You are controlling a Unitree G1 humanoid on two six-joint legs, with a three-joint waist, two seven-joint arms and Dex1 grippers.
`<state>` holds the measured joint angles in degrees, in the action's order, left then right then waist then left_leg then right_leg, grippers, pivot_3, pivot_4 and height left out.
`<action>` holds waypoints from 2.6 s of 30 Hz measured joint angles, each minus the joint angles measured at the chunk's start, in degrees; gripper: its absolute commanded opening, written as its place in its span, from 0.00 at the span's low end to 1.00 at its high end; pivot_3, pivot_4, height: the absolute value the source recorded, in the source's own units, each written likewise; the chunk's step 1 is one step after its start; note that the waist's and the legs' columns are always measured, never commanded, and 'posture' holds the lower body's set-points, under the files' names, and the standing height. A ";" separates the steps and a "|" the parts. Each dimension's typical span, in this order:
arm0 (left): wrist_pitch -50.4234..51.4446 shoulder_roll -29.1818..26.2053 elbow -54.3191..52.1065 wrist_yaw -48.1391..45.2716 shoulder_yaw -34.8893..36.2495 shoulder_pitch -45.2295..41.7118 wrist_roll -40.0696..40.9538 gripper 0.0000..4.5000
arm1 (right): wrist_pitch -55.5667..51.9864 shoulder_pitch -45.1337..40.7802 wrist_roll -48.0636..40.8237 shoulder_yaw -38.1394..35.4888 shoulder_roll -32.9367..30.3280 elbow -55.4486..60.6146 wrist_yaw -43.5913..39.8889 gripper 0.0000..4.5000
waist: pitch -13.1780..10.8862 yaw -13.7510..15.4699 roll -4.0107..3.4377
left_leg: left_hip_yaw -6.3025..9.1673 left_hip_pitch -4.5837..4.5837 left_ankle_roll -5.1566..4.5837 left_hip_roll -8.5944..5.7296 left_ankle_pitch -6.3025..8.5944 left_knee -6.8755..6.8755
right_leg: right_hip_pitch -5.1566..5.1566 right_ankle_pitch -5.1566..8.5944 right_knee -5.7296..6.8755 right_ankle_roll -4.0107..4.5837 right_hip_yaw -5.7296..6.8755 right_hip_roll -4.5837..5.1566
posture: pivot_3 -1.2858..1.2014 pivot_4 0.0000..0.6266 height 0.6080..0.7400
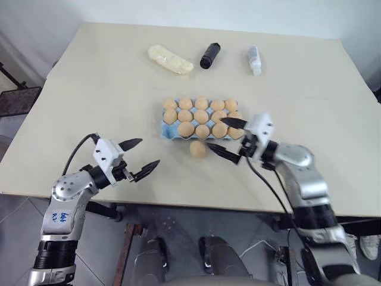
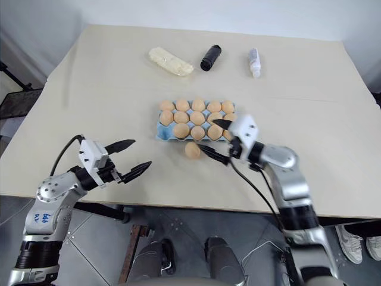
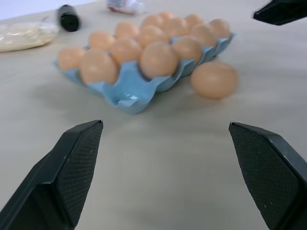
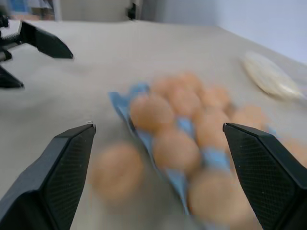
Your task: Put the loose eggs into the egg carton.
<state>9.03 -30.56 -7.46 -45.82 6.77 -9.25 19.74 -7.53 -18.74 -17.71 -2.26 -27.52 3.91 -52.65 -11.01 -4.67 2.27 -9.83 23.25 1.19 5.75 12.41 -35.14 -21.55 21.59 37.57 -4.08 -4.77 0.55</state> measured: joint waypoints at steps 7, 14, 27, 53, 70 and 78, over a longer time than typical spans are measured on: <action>0.96 0.45 1.12 -1.14 -4.42 -1.90 -1.18 1.00 | 1.39 17.15 -2.99 -9.34 -5.71 5.70 -1.21 0.99 | 0.00 -0.68 0.00 | -0.04 -0.15 0.00 0.05 -0.04 -0.04 | 0.04 0.00 0.12 0.00 -0.16 -0.10 | 0.52 0.24 1.00; 5.36 7.43 1.04 6.16 -10.24 -4.23 -5.12 1.00 | 1.39 19.38 -3.00 -9.33 -5.10 9.92 3.10 0.99 | 0.00 -0.15 0.00 | 0.01 -0.15 -0.04 -0.09 -0.10 -0.14 | 0.08 -0.10 0.19 -0.11 -0.19 0.03 | 0.52 0.24 1.00; 6.12 23.37 10.57 23.71 -18.75 -11.10 -16.42 1.00 | -1.50 19.97 -3.48 -8.21 -5.05 16.26 6.18 0.99 | 0.01 0.12 0.00 | 0.14 -0.11 -0.15 -0.12 -0.19 -0.20 | 0.12 -0.10 0.19 -0.13 -0.18 -0.03 | 0.52 0.24 1.00; -5.37 15.26 5.88 16.28 -8.58 -2.50 -9.90 0.35 | -2.51 24.85 -5.85 -9.69 -6.66 14.43 3.42 1.00 | 0.01 0.06 -0.01 | 0.13 -0.11 -0.13 -0.10 -0.18 -0.14 | 0.12 -0.10 0.19 -0.12 -0.13 0.01 | 0.52 0.24 1.00; -12.12 12.65 28.01 13.57 -5.26 -23.16 -10.20 0.35 | -1.24 20.27 -5.40 -6.56 -6.17 10.95 2.72 1.00 | 0.01 1.39 -0.01 | -0.04 -0.07 -0.13 -0.08 -0.14 -0.14 | 0.04 -0.09 0.11 -0.17 -0.14 -0.09 | 0.52 0.24 1.00; -12.79 11.20 28.62 9.50 -5.55 -23.07 -9.94 0.91 | 0.06 20.38 -5.05 -6.56 -5.60 10.11 2.95 1.00 | 0.01 1.34 -0.01 | -0.06 -0.08 -0.09 -0.06 -0.15 -0.24 | 0.03 -0.09 0.21 -0.17 -0.14 -0.10 | 0.52 0.24 1.00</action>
<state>-3.76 -19.37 21.16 -36.32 1.22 -32.33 9.80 -7.47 1.65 -22.76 -8.82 -33.12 14.02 -49.70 -11.00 -3.33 2.27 -9.89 23.17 1.10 5.70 12.25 -35.38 -21.52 21.50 37.78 -4.25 -4.91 0.46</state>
